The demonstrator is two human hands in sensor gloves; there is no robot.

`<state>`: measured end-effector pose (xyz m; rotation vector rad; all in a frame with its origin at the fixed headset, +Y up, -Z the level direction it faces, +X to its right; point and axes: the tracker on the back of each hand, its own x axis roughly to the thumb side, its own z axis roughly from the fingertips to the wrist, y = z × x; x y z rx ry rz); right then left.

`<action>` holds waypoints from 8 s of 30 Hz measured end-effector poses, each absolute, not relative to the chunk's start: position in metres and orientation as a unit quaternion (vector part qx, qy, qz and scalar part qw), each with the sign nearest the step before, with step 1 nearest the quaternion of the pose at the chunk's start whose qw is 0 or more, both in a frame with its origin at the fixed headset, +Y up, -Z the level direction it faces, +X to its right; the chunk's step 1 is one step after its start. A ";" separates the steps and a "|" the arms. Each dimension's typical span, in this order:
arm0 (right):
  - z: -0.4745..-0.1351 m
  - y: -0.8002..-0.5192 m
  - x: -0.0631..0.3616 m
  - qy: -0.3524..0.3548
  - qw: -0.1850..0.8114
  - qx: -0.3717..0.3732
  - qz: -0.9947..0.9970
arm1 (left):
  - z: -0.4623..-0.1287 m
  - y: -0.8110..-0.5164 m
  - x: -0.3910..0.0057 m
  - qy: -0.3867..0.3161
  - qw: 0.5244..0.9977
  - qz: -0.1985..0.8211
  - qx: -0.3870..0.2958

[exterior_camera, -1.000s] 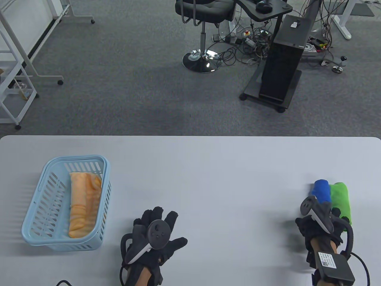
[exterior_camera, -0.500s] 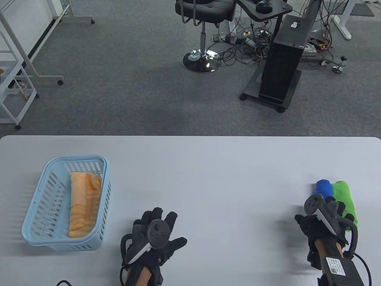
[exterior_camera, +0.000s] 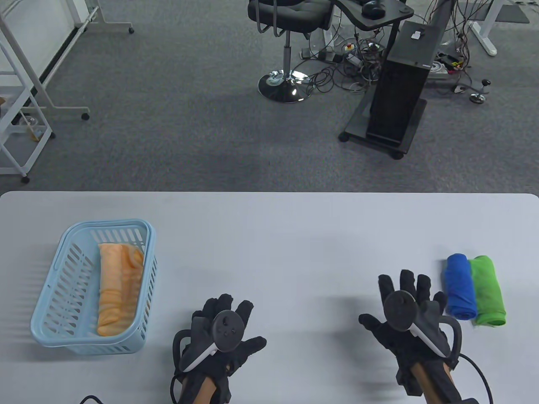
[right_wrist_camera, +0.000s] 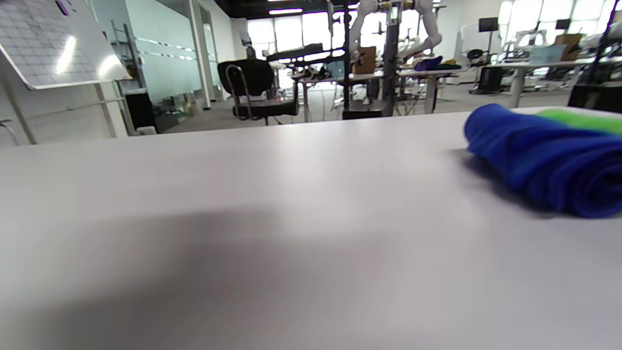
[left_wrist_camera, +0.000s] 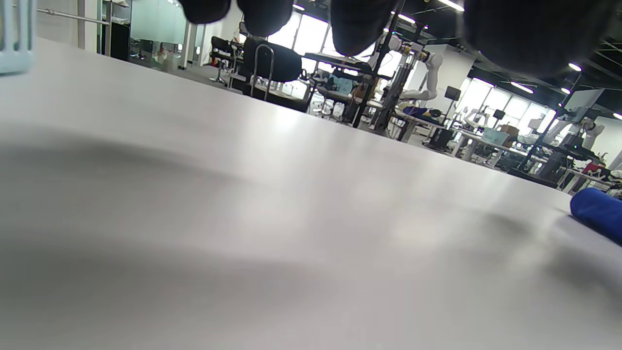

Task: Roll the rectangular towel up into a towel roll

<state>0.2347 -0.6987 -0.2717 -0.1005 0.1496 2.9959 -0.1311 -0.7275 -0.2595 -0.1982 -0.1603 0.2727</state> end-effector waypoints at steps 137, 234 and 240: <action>-0.251 -0.741 0.188 0.102 0.086 0.073 0.988 | -0.265 -0.760 -0.117 0.034 0.966 0.063 -0.250; -0.243 -0.682 0.305 -0.171 0.319 -0.187 0.913 | -0.260 -0.710 -0.171 0.036 0.899 0.430 0.080; -0.245 -0.686 0.300 -0.149 0.359 -0.161 0.907 | -0.260 -0.715 -0.151 0.000 0.903 0.428 0.040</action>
